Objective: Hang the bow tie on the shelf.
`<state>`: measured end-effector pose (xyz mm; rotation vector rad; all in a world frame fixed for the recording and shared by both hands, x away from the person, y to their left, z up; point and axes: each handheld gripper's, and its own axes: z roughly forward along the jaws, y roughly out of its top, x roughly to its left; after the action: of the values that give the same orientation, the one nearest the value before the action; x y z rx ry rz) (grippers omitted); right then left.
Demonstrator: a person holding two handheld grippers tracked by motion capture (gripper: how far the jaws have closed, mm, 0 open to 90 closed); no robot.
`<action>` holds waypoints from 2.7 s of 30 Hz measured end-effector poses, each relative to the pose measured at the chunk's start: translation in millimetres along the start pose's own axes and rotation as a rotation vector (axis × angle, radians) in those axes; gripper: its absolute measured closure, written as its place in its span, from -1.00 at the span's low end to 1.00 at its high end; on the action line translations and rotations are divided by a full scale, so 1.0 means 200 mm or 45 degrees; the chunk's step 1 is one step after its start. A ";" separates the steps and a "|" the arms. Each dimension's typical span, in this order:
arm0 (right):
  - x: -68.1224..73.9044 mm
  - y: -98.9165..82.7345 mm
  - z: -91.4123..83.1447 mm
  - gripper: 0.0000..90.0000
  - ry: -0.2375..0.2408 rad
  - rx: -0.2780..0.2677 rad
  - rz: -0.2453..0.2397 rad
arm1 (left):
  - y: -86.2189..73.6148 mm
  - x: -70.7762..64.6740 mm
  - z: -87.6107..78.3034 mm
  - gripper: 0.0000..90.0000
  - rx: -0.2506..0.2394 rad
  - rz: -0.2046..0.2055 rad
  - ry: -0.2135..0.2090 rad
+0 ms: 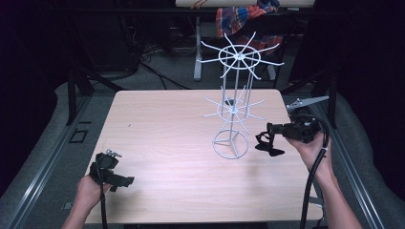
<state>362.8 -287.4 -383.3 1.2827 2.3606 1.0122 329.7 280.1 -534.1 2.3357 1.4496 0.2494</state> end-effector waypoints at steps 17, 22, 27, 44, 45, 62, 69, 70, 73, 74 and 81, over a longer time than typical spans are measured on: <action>-0.04 0.07 -0.04 0.99 -0.017 -0.066 0.031 | 0.00 0.00 0.00 -1.00 0.009 -0.001 -0.006; -0.03 0.08 -0.06 0.99 -0.017 -0.083 0.029 | 0.00 0.00 0.00 -1.00 0.006 0.000 -0.004; -0.02 0.09 -0.06 0.99 -0.017 -0.095 0.022 | 0.00 0.00 0.00 -1.00 0.004 0.004 -0.003; -0.02 0.10 -0.07 0.99 -0.007 -0.098 0.029 | 0.00 0.00 0.01 -1.00 0.015 0.003 -0.005; -0.01 0.10 -0.07 0.99 -0.009 -0.103 0.025 | 0.00 0.00 0.01 -1.00 0.012 0.006 -0.003; 0.03 0.15 -0.06 0.99 0.006 -0.103 0.020 | 0.00 0.00 0.00 -1.00 0.011 0.009 -0.002; 0.06 0.19 -0.01 0.99 -0.006 -0.059 0.007 | 0.00 0.00 0.01 -1.00 0.020 0.007 -0.002; 0.07 0.19 0.00 0.99 0.001 -0.063 0.009 | 0.00 0.00 0.01 -1.00 0.020 0.007 -0.002; 0.07 0.20 0.01 0.99 0.003 -0.050 0.012 | 0.00 0.00 0.01 -1.00 0.018 0.000 -0.003; 0.07 0.20 0.01 0.99 0.003 -0.050 0.012 | 0.00 0.00 0.01 -1.00 0.018 0.000 -0.003; 0.09 0.19 0.06 0.99 0.003 -0.044 -0.014 | 0.00 0.00 0.01 -1.00 0.017 -0.001 -0.006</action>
<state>382.3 -252.8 -363.0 1.2550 2.3393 1.0472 329.9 280.2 -536.5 2.3447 1.4548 0.2345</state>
